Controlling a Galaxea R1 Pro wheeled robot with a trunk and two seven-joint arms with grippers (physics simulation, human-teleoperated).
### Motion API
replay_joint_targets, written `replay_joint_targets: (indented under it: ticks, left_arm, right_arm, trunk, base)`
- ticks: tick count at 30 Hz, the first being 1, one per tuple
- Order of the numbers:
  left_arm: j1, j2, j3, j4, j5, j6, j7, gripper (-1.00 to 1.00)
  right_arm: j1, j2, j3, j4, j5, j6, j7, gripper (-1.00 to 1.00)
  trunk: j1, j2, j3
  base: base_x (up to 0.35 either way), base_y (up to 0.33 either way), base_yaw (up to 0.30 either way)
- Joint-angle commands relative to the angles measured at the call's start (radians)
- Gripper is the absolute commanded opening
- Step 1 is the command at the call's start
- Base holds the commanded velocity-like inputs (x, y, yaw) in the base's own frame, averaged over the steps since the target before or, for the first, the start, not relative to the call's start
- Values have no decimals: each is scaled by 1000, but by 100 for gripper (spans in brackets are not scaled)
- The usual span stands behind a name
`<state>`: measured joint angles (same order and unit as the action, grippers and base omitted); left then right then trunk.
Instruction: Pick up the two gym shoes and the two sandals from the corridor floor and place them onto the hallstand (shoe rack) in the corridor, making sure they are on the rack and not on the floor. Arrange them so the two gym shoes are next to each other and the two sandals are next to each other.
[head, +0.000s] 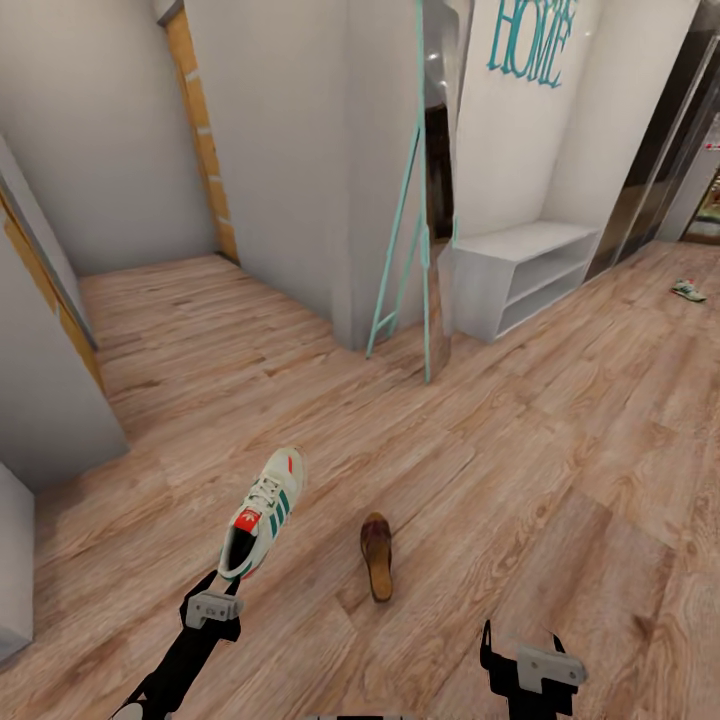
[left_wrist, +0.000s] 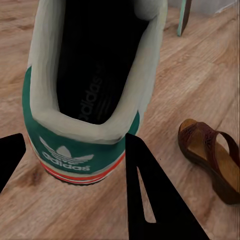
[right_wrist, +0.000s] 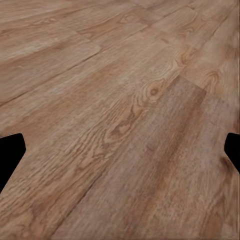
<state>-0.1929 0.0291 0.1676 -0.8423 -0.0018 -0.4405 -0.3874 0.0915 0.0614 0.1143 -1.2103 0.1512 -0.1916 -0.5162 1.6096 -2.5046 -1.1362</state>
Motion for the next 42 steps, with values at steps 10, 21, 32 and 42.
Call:
replay_joint_targets:
  ticks: [10, 21, 32, 42]
  left_arm:
    - [0, -1, 4, 2, -1, -2, -4, -100]
    - [0, -2, 5, 4, 0, -2, -4, -100]
    - [0, -1, 5, 5, 0, -3, -2, -100]
    - [0, -2, 6, 5, 0, -3, -2, -100]
  right_arm:
    - [0, 0, 2, 1, 7, 1, -5, 100]
    - [0, 1, 2, 2, 7, 1, -5, 100]
    - [0, 0, 2, 2, 7, 1, -5, 100]
    - [0, 1, 2, 2, 7, 1, -5, 100]
  trunk:
    - [0, 0, -1]
    - [0, 0, -1]
    - [0, 0, -1]
    - [0, 0, -1]
  base:
    - [0, 0, -235]
    - [-69, 78, -28]
    - [-97, 87, -2]
    - [-10, 9, 0]
